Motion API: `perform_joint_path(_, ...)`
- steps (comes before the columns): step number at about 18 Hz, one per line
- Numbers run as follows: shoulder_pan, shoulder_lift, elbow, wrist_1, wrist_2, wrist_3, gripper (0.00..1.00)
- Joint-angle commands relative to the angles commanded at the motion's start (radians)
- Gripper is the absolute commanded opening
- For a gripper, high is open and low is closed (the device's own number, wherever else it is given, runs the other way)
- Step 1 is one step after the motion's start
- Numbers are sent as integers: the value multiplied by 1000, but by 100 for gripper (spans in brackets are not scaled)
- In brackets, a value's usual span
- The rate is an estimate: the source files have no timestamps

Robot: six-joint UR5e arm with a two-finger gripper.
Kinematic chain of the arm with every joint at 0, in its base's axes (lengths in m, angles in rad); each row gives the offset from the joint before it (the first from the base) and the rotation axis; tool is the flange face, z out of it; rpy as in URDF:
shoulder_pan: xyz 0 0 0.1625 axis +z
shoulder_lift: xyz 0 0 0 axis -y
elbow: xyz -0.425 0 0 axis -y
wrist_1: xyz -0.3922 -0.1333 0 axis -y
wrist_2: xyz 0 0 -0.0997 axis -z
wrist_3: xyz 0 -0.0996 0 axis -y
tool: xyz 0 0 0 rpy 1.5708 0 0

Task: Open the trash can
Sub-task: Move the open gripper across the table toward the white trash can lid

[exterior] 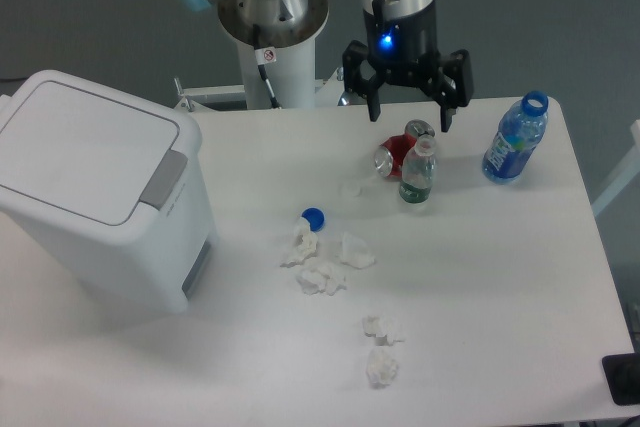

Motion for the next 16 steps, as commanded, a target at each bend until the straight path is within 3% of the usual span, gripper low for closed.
perform_joint_path(7,-126,-44,22,11,-20,-267,100)
perform_joint_path(12,-160,-58,40,9,-106,-286,100)
perform_joint_path(16,-160,-75,68,9,-198,-422,100)
